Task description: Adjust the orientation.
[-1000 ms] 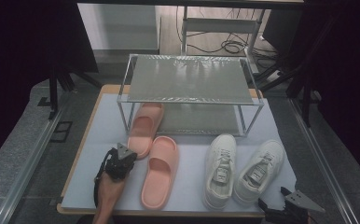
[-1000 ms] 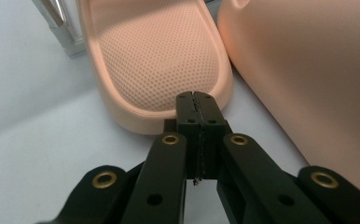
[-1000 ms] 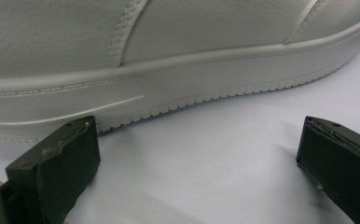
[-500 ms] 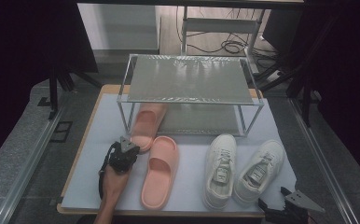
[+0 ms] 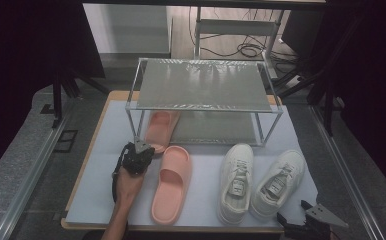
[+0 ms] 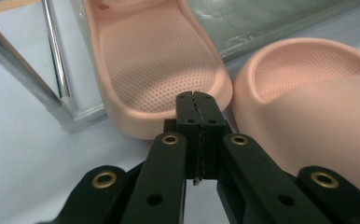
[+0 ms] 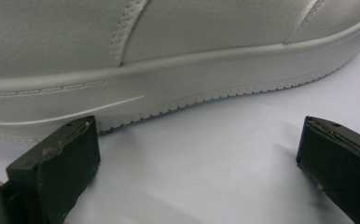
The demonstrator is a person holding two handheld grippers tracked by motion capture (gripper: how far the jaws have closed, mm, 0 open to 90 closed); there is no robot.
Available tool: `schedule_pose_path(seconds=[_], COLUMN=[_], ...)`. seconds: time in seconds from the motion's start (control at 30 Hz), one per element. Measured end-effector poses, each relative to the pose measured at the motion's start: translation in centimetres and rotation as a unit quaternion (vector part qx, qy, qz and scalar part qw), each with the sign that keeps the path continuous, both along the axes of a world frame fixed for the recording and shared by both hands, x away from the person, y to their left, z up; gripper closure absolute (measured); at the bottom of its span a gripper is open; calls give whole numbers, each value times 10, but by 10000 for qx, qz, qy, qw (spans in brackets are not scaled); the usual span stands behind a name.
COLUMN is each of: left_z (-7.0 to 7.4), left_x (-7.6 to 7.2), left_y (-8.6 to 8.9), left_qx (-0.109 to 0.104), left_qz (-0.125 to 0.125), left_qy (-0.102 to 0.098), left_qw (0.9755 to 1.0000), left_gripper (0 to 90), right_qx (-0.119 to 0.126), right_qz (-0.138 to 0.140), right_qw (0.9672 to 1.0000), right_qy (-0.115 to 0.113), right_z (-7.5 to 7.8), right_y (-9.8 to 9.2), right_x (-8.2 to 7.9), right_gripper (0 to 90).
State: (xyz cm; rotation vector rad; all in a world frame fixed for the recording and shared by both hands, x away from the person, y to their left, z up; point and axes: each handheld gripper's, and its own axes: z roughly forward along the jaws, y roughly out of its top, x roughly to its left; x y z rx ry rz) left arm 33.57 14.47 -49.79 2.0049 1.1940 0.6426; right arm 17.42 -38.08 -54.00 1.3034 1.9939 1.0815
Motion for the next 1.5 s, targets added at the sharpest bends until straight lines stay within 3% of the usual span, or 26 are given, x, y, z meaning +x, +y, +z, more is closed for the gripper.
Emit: schedule_pose_path(seconds=[0.37, 0.73, 1.03, 1.3, 1.5], left_z=[-3, -6, -12, -11, -5], left_x=[20, 40, 50, 46, 34], left_y=[-9, -19, -22, -19, -11], left_qx=[-13, 125, 66, -80, -240], left_qz=[44, 55, 165, 163, 80], left_qy=[-74, -114, -39, -34, -61], left_qw=[10000, 9998, 9998, 9998, 9997], left_gripper=[896, 886, 882, 857, 826], right_qx=[-6, -6, -1, 3, 1], right_qz=[2, 4, 4, 8, 7], right_qw=[10000, 10000, 10000, 10000, 10000], right_qy=[2, 1, 1, 0, 1], right_z=[0, 0, 0, 0, 0], right_y=[0, 0, 0, 0, 0], right_x=[0, 0, 0, 0, 0], right_gripper=[0, 0, 0, 0, 0])
